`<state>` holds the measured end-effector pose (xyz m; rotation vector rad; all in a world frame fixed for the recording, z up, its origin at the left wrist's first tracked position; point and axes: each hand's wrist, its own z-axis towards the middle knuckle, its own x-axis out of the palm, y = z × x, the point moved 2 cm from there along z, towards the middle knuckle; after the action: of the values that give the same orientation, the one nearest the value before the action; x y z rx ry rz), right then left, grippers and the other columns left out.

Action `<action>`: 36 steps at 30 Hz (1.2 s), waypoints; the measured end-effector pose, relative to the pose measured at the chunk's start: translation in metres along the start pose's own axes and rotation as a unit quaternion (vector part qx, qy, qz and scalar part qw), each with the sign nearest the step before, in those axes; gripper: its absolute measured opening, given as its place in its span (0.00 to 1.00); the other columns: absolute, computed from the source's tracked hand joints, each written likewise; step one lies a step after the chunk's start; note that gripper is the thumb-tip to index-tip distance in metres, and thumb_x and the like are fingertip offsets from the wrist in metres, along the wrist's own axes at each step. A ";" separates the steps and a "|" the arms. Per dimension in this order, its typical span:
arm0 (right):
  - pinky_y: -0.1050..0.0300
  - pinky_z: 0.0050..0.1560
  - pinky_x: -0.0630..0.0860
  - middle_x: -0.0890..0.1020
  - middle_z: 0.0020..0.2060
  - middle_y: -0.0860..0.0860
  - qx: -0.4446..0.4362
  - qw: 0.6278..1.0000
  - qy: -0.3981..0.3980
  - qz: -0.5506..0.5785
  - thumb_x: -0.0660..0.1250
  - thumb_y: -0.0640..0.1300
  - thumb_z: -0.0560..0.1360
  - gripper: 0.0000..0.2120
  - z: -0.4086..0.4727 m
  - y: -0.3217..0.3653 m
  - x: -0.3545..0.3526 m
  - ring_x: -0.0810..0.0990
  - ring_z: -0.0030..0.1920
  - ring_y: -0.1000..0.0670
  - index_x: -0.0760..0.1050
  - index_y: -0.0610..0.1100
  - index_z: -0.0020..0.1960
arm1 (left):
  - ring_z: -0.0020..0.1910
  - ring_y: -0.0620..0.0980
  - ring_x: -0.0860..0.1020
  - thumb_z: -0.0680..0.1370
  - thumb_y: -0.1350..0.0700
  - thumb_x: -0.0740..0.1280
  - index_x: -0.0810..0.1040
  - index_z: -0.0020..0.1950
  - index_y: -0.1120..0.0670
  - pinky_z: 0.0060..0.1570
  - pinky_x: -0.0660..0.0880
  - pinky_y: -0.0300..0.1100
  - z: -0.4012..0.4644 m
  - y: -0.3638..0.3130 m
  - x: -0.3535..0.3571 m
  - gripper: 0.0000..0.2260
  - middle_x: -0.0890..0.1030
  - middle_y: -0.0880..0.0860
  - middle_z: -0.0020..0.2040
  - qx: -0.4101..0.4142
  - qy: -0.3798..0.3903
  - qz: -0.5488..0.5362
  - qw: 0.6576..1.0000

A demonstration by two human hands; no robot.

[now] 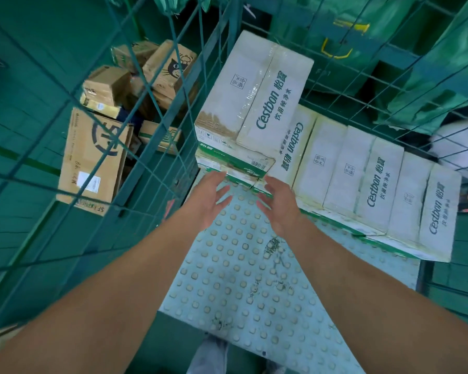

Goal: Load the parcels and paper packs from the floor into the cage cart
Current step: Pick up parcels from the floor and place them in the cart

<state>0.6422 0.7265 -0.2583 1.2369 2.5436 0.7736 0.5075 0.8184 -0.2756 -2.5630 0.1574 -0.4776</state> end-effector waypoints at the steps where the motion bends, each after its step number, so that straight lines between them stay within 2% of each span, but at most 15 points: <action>1: 0.51 0.71 0.73 0.77 0.57 0.52 0.003 1.000 0.007 0.002 0.66 0.50 0.82 0.14 -0.010 -0.006 -0.001 0.79 0.59 0.51 0.73 0.48 0.66 | 0.69 0.51 0.75 0.85 0.53 0.66 0.67 0.77 0.51 0.67 0.76 0.50 -0.011 0.005 -0.003 0.21 0.73 0.49 0.74 0.000 -0.005 -0.006 1.000; 4: 0.51 0.68 0.76 0.77 0.64 0.50 0.014 0.999 0.041 0.012 0.67 0.49 0.82 0.16 -0.048 -0.026 -0.003 0.79 0.62 0.49 0.73 0.46 0.67 | 0.69 0.52 0.75 0.85 0.54 0.65 0.66 0.78 0.52 0.69 0.74 0.51 -0.055 0.027 -0.011 0.22 0.73 0.49 0.73 0.004 -0.022 -0.040 0.999; 7: 0.50 0.66 0.77 0.78 0.65 0.47 0.030 0.997 0.073 0.027 0.67 0.48 0.82 0.14 -0.088 -0.044 -0.010 0.80 0.63 0.47 0.76 0.45 0.65 | 0.68 0.51 0.76 0.83 0.53 0.67 0.64 0.80 0.51 0.69 0.75 0.52 -0.105 0.053 -0.019 0.26 0.75 0.48 0.71 0.008 -0.030 -0.070 0.997; 11: 0.48 0.68 0.77 0.79 0.64 0.46 0.042 0.993 0.105 0.039 0.68 0.46 0.81 0.14 -0.155 -0.064 -0.028 0.81 0.62 0.46 0.77 0.43 0.65 | 0.67 0.51 0.77 0.82 0.53 0.69 0.65 0.79 0.51 0.66 0.77 0.49 -0.184 0.085 -0.021 0.27 0.76 0.48 0.70 0.019 -0.051 -0.099 0.994; 16: 0.54 0.56 0.80 0.81 0.62 0.46 0.042 0.988 0.142 0.041 0.69 0.46 0.81 0.17 -0.247 -0.079 -0.073 0.82 0.60 0.46 0.77 0.41 0.68 | 0.67 0.52 0.77 0.82 0.52 0.69 0.66 0.79 0.51 0.63 0.77 0.48 -0.294 0.123 -0.013 0.26 0.77 0.49 0.69 0.044 -0.079 -0.122 0.988; 21: 0.52 0.61 0.79 0.83 0.58 0.47 0.044 0.977 0.205 -0.029 0.66 0.46 0.82 0.15 -0.331 -0.104 -0.106 0.82 0.61 0.46 0.77 0.41 0.66 | 0.67 0.54 0.78 0.83 0.51 0.67 0.72 0.74 0.51 0.69 0.75 0.52 -0.404 0.163 -0.009 0.19 0.78 0.48 0.67 0.076 -0.107 -0.119 0.984; 24: 0.51 0.63 0.78 0.84 0.59 0.46 0.052 0.965 0.246 -0.079 0.67 0.46 0.82 0.15 -0.365 -0.129 -0.107 0.82 0.61 0.46 0.77 0.41 0.66 | 0.65 0.52 0.79 0.83 0.50 0.68 0.74 0.71 0.49 0.63 0.78 0.48 -0.453 0.189 -0.025 0.16 0.79 0.47 0.66 0.092 -0.141 -0.131 0.977; 27: 0.52 0.62 0.78 0.83 0.60 0.46 0.064 0.944 0.288 -0.146 0.66 0.46 0.82 0.14 -0.395 -0.160 -0.095 0.83 0.59 0.47 0.77 0.41 0.66 | 0.63 0.52 0.80 0.83 0.51 0.67 0.75 0.70 0.50 0.56 0.78 0.45 -0.489 0.219 -0.052 0.16 0.80 0.49 0.65 0.109 -0.198 -0.178 0.958; 31: 0.54 0.56 0.79 0.84 0.58 0.45 0.075 0.910 0.334 -0.234 0.67 0.45 0.82 0.13 -0.419 -0.199 -0.073 0.83 0.58 0.47 0.77 0.42 0.65 | 0.61 0.51 0.80 0.83 0.55 0.66 0.75 0.69 0.53 0.56 0.78 0.46 -0.520 0.246 -0.084 0.14 0.81 0.51 0.62 0.124 -0.260 -0.245 0.926; 36: 0.56 0.50 0.79 0.85 0.54 0.46 0.055 0.863 0.369 -0.340 0.67 0.45 0.82 0.12 -0.450 -0.233 -0.036 0.84 0.55 0.47 0.78 0.42 0.63 | 0.60 0.50 0.82 0.83 0.58 0.66 0.77 0.67 0.53 0.51 0.80 0.44 -0.552 0.267 -0.126 0.13 0.82 0.51 0.63 0.135 -0.314 -0.335 0.878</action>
<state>0.3289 0.4150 -0.0069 -0.0785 3.3037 1.0490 0.1844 0.3528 -0.0097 -2.2931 -0.9794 0.1241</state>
